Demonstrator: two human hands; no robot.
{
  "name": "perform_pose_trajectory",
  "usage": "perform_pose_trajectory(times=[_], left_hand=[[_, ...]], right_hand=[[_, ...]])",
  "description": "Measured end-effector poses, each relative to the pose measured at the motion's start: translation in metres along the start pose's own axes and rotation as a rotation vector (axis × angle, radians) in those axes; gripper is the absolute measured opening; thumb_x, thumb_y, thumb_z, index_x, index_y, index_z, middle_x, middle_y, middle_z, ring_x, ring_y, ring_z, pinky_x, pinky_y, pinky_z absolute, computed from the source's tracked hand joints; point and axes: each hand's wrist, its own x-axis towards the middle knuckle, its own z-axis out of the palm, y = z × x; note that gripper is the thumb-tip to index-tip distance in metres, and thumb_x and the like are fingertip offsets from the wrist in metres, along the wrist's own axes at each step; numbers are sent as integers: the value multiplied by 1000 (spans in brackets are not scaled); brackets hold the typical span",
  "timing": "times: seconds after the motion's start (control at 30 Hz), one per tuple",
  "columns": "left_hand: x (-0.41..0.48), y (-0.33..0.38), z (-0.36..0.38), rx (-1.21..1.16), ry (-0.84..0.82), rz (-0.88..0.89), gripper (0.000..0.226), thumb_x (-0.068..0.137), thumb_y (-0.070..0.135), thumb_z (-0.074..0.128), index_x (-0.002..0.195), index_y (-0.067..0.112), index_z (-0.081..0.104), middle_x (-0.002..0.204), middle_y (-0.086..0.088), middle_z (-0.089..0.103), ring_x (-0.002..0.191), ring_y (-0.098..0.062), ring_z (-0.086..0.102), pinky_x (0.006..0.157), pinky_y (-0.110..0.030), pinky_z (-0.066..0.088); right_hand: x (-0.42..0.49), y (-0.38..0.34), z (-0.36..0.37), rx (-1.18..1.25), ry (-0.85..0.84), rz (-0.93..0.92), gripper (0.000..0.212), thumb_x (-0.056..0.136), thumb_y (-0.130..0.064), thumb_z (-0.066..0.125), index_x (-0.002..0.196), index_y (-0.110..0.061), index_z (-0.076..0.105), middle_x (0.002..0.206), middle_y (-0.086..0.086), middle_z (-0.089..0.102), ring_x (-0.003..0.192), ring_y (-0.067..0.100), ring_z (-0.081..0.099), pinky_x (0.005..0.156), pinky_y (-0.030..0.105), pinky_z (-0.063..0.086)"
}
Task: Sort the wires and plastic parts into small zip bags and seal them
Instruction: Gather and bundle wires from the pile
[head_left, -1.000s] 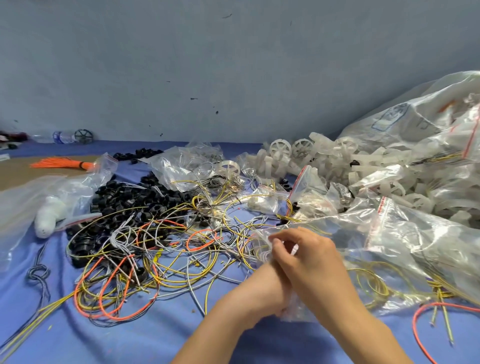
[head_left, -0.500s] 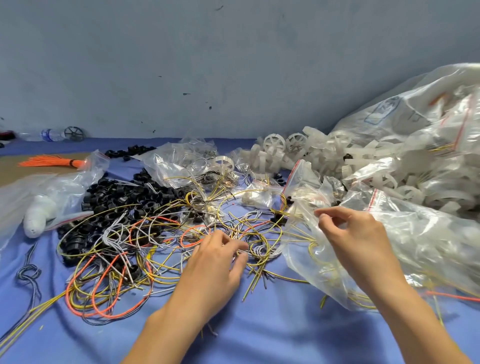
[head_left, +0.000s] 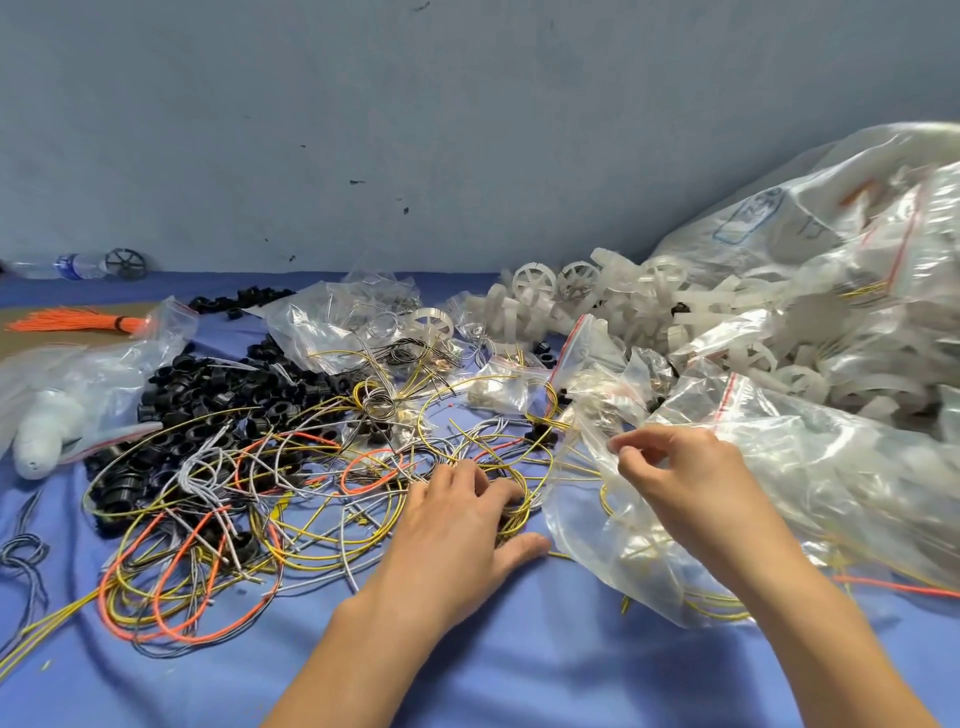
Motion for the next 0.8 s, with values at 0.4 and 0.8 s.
perform_pose_trajectory(times=[0.4, 0.8], left_hand=[[5, -16, -16, -752, 250, -297, 27, 98, 33, 51, 80, 18, 63, 74, 4, 66, 76, -18, 59, 73, -29, 44], [-11, -47, -41, -327, 710, -534, 40, 91, 8, 50, 130, 15, 56, 126, -11, 54, 115, -29, 44, 99, -41, 33]], right_hand=[[-15, -21, 27, -264, -151, -393, 38, 85, -13, 54, 114, -38, 56, 104, -9, 46, 100, 18, 50, 85, 34, 42], [-13, -23, 66, -545, -311, -471, 31, 98, -41, 41, 119, -31, 61, 152, -9, 31, 138, 17, 29, 106, 33, 23]])
